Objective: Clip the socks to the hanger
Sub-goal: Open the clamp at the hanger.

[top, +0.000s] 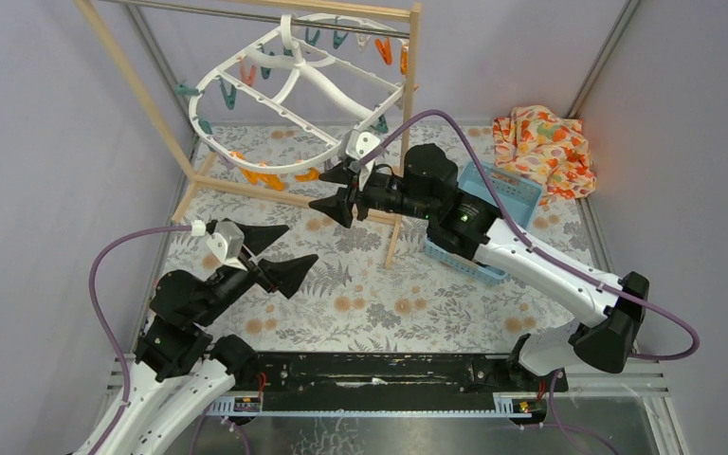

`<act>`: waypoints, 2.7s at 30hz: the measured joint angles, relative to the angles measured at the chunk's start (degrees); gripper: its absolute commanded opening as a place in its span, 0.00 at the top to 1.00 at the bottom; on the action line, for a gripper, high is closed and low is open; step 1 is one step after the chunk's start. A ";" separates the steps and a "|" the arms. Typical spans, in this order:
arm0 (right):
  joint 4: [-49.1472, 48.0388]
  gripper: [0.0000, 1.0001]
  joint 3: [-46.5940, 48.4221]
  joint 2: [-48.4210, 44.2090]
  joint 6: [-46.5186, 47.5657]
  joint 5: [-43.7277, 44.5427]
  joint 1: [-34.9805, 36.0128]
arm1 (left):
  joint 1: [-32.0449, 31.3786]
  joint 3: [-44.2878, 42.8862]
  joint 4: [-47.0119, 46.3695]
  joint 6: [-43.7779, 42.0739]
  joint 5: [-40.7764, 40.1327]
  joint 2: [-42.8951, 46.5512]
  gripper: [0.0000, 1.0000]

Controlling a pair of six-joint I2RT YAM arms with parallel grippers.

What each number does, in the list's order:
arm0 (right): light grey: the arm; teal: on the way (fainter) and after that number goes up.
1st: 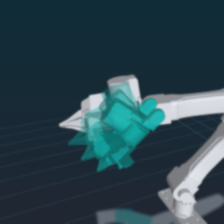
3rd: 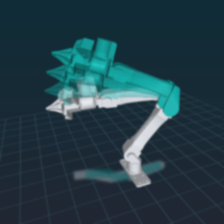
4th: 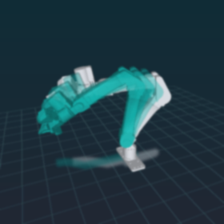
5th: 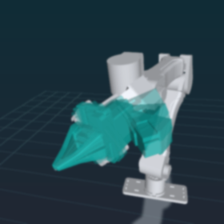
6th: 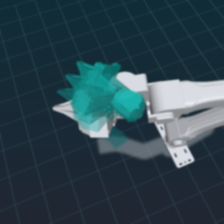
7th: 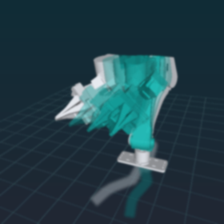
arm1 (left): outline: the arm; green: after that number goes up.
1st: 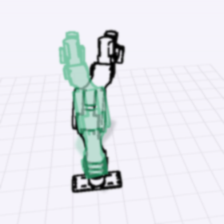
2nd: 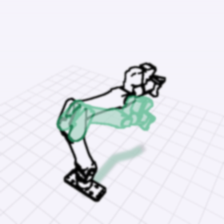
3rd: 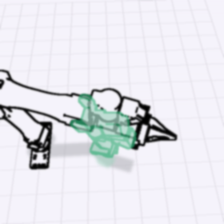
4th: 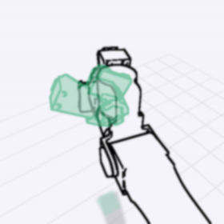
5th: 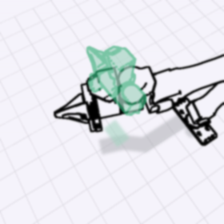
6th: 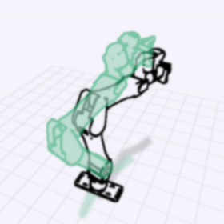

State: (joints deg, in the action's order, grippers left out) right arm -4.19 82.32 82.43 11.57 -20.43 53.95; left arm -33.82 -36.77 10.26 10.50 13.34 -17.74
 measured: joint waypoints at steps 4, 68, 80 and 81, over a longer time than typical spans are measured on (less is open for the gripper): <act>-0.09 0.39 0.00 -0.70 0.15 -0.11 0.00 | 0.00 0.00 0.04 0.00 -0.04 -0.31 0.01; -5.77 0.81 -2.86 1.18 -1.03 1.44 -3.45 | 0.00 -0.81 1.33 -0.63 -0.74 -0.68 0.01; -6.93 1.00 -4.15 0.28 -2.01 1.09 -4.20 | 0.00 -0.81 1.27 -0.59 -0.70 -1.11 0.01; -6.93 1.00 -4.52 -0.11 -2.19 0.92 -4.24 | 0.00 -0.81 1.09 -0.48 -0.70 -1.31 0.01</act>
State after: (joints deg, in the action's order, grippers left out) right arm -11.11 77.80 82.32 9.39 -19.51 49.71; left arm -33.82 -37.58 11.35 10.02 12.64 -19.05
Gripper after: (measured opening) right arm 0.278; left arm 0.986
